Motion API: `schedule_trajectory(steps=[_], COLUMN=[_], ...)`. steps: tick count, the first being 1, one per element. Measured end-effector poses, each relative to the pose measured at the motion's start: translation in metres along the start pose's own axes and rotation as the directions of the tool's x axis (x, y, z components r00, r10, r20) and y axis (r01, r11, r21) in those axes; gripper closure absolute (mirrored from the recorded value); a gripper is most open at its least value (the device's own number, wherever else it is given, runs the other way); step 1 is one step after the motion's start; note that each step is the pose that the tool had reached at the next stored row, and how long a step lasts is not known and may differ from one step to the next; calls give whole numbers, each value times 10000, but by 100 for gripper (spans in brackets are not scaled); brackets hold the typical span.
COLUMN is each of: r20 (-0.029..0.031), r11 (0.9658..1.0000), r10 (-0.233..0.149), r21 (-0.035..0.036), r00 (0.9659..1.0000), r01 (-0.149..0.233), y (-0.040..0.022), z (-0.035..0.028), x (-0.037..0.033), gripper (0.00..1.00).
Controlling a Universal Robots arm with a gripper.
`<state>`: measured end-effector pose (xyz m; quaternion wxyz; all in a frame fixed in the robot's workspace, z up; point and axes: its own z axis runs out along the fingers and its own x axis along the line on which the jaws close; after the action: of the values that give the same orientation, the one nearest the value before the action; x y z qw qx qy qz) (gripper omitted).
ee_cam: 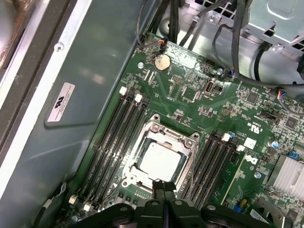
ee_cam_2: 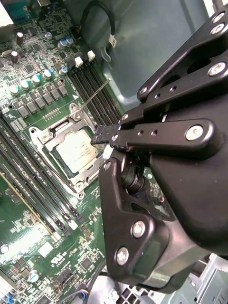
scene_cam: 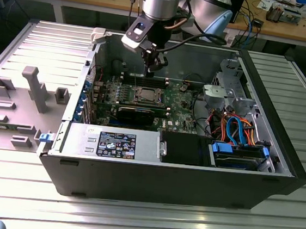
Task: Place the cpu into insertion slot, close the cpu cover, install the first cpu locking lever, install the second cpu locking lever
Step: 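Install the first cpu locking lever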
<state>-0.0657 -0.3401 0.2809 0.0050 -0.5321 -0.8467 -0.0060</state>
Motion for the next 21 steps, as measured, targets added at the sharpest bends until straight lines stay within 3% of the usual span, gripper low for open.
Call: schedule_trajectory(steps=[21], r20=[-7], r11=[9938], r10=[-1107], r21=[15], r00=[9938], r01=[1107], y=[-7], z=[1], x=[4], gripper=[89])
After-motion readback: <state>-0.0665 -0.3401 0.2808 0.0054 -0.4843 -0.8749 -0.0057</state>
